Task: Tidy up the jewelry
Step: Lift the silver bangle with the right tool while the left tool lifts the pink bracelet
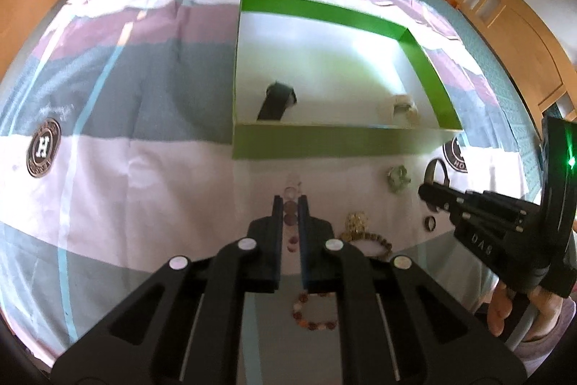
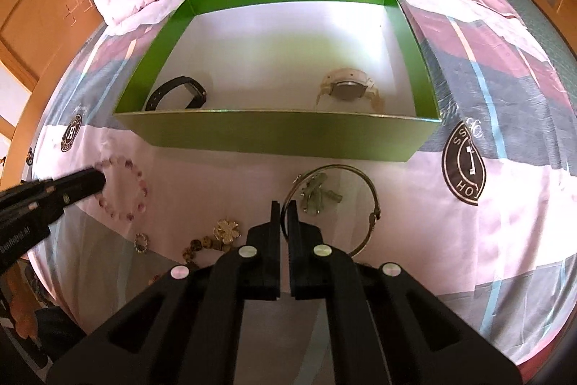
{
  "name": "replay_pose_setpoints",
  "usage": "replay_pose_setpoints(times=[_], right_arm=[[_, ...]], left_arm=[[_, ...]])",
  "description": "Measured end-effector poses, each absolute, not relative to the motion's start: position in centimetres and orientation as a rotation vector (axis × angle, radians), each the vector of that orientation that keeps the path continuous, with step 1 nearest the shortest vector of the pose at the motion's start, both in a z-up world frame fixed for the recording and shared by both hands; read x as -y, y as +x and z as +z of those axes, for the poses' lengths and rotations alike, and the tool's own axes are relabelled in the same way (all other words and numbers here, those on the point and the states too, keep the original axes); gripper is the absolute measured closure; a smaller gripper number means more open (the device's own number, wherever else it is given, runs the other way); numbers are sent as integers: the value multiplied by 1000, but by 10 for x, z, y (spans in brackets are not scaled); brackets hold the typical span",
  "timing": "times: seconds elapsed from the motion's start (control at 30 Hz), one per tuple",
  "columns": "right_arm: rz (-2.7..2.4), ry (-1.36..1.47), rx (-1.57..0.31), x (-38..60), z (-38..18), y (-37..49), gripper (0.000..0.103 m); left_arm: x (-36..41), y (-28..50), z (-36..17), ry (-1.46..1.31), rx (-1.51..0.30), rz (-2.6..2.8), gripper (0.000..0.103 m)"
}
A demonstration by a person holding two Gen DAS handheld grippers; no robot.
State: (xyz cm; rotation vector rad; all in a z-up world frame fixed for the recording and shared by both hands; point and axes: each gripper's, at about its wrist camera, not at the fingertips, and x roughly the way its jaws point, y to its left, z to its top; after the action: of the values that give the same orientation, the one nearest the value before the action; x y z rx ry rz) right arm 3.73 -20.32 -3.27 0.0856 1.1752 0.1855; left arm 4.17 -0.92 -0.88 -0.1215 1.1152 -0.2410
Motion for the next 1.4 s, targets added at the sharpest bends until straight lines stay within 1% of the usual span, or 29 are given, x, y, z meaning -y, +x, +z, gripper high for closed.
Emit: replay_pose_setpoints(times=[0.6,0.83,1.1,1.4], right_arm=[[179,43,-1181,195,-38,34,100],[167,17,-1169,192,-38,32,100],[170,11,-1179,189,-41,32,100],[160,-13,-1128,186,-33,29,100]], left_arm=[[14,36,-8,-37,-1074,-190,95],[21,32,-5,46,-1020,-149,95],[25,31,-7,58,-1026,-162,95],[29,26,-2,64,-990,-173,95]])
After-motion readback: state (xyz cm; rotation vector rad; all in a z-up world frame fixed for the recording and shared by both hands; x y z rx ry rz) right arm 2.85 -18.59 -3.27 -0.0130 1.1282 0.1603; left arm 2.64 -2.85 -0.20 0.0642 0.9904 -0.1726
